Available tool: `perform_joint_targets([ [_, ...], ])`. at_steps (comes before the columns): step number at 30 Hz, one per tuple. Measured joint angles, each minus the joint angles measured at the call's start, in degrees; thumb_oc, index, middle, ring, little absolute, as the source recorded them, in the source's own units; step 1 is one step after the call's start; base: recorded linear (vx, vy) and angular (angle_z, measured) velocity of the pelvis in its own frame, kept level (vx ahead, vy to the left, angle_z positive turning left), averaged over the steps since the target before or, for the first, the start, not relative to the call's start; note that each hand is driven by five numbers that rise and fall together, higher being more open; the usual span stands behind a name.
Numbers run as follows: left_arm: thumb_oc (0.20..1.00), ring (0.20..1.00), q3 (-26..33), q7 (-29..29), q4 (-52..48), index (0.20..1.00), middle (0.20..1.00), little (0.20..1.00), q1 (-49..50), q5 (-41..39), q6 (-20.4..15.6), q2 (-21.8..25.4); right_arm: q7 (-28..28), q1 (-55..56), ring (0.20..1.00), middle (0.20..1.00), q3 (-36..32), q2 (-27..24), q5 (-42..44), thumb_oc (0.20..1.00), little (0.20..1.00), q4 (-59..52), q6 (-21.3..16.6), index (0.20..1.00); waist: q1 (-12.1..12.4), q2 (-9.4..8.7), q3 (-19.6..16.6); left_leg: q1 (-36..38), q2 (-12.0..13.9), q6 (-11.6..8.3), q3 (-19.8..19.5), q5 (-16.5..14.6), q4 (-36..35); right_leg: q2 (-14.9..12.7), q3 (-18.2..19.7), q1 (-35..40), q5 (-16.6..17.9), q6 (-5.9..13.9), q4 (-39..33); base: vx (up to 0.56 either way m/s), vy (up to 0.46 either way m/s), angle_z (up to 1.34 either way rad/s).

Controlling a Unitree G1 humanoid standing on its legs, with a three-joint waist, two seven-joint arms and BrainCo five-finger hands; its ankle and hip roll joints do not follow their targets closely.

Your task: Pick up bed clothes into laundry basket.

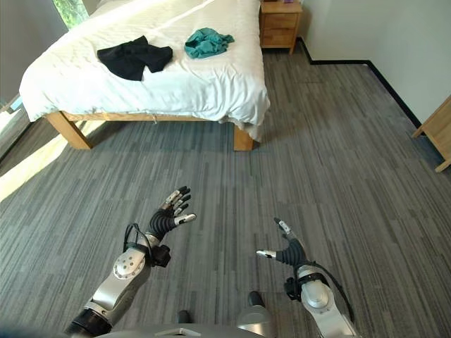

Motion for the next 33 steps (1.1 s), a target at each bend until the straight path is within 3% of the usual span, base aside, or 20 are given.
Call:
perform_joint_targets([
  [6,1.000,1.000,-0.17,0.17,0.68,1.000,1.000,1.000,0.71,0.42,1.09,0.68,-0.36,-0.45,1.000,1.000,0.20,0.03,0.05,1.000,1.000,-0.05,1.21,1.000,0.25,-0.56,-1.16,0.28,-0.11,-0.36,-0.01,0.20,0.00,0.40,0.17,-0.04,0.30,0.00,0.17,0.05,0.026,0.00],
  [17,1.000,1.000,1.75,0.81,3.62,1.000,1.000,1.000,2.92,0.96,2.45,2.03,-0.04,-2.38,1.000,1.000,2.79,0.03,0.38,1.000,1.000,-0.03,2.19,1.000,1.18,-3.19,-4.04,-0.66,0.08,-0.35,2.00,-0.19,0.00,0.80,2.08,-2.42,0.76,-0.40,0.30,0.04,0.022,-0.12],
  [19,1.000,1.000,3.16,0.99,4.82,1.000,1.000,1.000,2.49,0.95,2.44,2.64,0.27,-3.86,1.000,1.000,2.99,0.14,-0.06,1.000,1.000,0.22,2.28,1.000,3.29,-3.07,-3.79,-2.08,1.05,-0.25,3.77,-0.26,0.01,2.66,-2.72,-9.03,1.09,-0.40,8.26,0.04,0.048,-0.47],
  [21,1.000,1.000,3.96,1.41,6.39,1.000,1.000,1.000,2.12,0.94,2.50,2.74,0.91,-5.75,1.000,1.000,3.06,0.10,-0.55,1.000,1.000,0.79,2.51,1.000,3.49,-2.63,-2.48,-1.99,2.27,0.03,4.58,-0.07,0.00,2.89,-7.71,-13.29,1.12,-0.26,15.92,0.15,0.038,-0.22],
  [22,1.000,1.000,4.35,1.62,6.96,1.000,1.000,1.000,2.49,0.96,2.70,2.76,1.07,-5.84,1.000,1.000,2.90,0.18,-0.66,1.000,1.000,0.61,2.48,1.000,3.28,-2.89,-2.00,-1.42,1.84,-0.24,4.55,-0.26,0.04,1.41,-12.15,-14.56,0.42,0.13,18.50,0.31,-0.025,-0.06],
  [23,1.000,1.000,5.49,1.65,6.94,1.000,1.000,1.000,3.26,0.95,2.54,2.50,1.13,-5.54,1.000,1.000,2.51,0.86,-0.72,1.000,1.000,0.29,2.36,1.000,3.88,-4.20,-2.26,-1.75,0.30,0.18,4.80,-1.40,0.01,-0.88,-14.20,-15.93,-3.34,1.18,21.22,0.45,-0.071,0.18],
  [24,1.000,1.000,5.76,1.84,7.52,1.000,1.000,1.000,3.48,0.96,2.78,2.50,1.07,-5.11,1.000,1.000,2.19,1.70,-0.73,1.000,1.000,0.40,2.40,1.000,3.20,-4.67,-2.22,-2.17,0.02,0.54,4.34,-1.17,0.26,-1.83,-17.06,-14.78,-4.96,-0.43,21.10,0.45,-0.123,0.33],
  [26,1.000,1.000,6.23,1.76,7.63,1.000,1.000,1.000,3.49,0.96,2.95,2.95,1.12,-4.21,1.000,1.000,2.08,2.28,-0.99,1.000,1.000,0.58,2.35,1.000,2.49,-6.16,-2.49,-4.03,-1.43,0.83,2.81,-1.85,3.08,-2.69,-17.83,-14.63,-5.13,-0.94,18.57,0.54,-0.163,0.58],
  [27,1.000,1.000,6.50,2.02,8.62,1.000,1.000,1.000,2.97,0.96,3.10,2.16,1.10,-4.91,1.000,1.000,2.03,2.03,-1.17,1.000,1.000,0.27,2.40,1.000,1.52,-5.37,-1.36,-8.98,-0.60,1.78,2.82,-5.89,16.64,-2.84,-18.26,-13.90,-4.97,-0.89,17.57,0.47,-0.154,0.26],
  [28,1.000,1.000,6.56,1.99,8.69,1.000,1.000,1.000,3.41,0.97,3.04,1.29,1.06,-4.42,1.000,1.000,2.16,0.89,-1.26,1.000,1.000,-0.46,2.37,1.000,1.28,-3.07,-1.25,-9.39,0.77,1.76,2.33,-8.89,19.20,-2.13,-18.06,-13.34,-4.08,-0.35,18.31,0.47,-0.186,0.08],
  [29,1.000,1.000,7.64,1.95,8.85,1.000,1.000,1.000,3.07,0.98,2.88,0.18,1.07,-4.61,1.000,1.000,2.49,-1.05,-1.91,1.000,1.000,-2.08,2.20,1.000,0.85,-0.48,0.08,-9.96,0.97,0.94,0.23,-12.08,19.72,-1.73,-14.19,-17.58,-7.30,1.82,25.83,0.32,-0.130,-0.10],
  [31,1.000,1.000,9.18,2.51,9.61,1.000,1.000,1.000,1.06,0.98,2.83,0.00,1.33,-5.26,1.000,1.000,2.69,-1.79,-2.41,1.000,1.000,-2.18,2.96,1.000,-0.74,0.98,1.66,-10.16,2.01,2.32,-0.80,-11.49,18.04,-1.45,-12.93,-23.50,-8.42,1.23,25.95,0.50,-0.246,0.05],
  [33,1.000,1.000,9.50,2.71,9.86,1.000,1.000,1.000,-0.25,0.98,2.67,0.69,1.57,-5.49,1.000,1.000,2.15,-1.98,-2.61,1.000,1.000,-2.29,3.39,1.000,-2.51,1.44,2.63,-9.89,2.54,2.27,-3.02,-10.93,15.17,-2.73,-14.15,-24.15,-6.46,1.61,15.92,0.52,-0.318,0.49],
])
